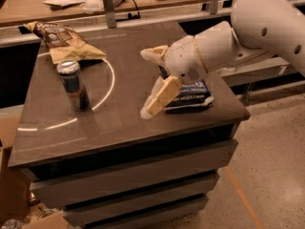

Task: Move redbull can near brown chip bag

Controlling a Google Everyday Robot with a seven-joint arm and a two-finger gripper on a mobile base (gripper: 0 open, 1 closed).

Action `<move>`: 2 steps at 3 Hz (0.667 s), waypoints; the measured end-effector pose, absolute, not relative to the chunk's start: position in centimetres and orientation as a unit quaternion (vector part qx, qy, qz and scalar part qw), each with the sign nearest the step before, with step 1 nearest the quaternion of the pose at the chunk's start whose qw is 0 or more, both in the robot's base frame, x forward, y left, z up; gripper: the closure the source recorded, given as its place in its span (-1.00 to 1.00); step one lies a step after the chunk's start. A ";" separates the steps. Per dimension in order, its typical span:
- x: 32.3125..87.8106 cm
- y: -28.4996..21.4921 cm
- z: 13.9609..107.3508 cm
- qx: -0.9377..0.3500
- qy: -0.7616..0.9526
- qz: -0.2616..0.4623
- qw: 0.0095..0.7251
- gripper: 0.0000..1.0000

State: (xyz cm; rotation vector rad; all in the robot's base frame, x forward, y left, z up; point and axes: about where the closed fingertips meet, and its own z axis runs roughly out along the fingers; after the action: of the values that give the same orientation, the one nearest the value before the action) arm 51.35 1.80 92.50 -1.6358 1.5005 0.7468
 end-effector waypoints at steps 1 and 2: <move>51.6 5.6 91.6 -0.651 0.568 0.318 0.391 -1.00; 51.6 9.4 90.5 -0.649 0.546 0.352 0.396 -1.00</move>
Offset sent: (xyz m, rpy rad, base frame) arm 0.0054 0.1183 -0.0332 0.1780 0.0566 0.1579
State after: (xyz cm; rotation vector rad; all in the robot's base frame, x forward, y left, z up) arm 51.63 9.45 90.47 -1.6449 1.3834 0.8927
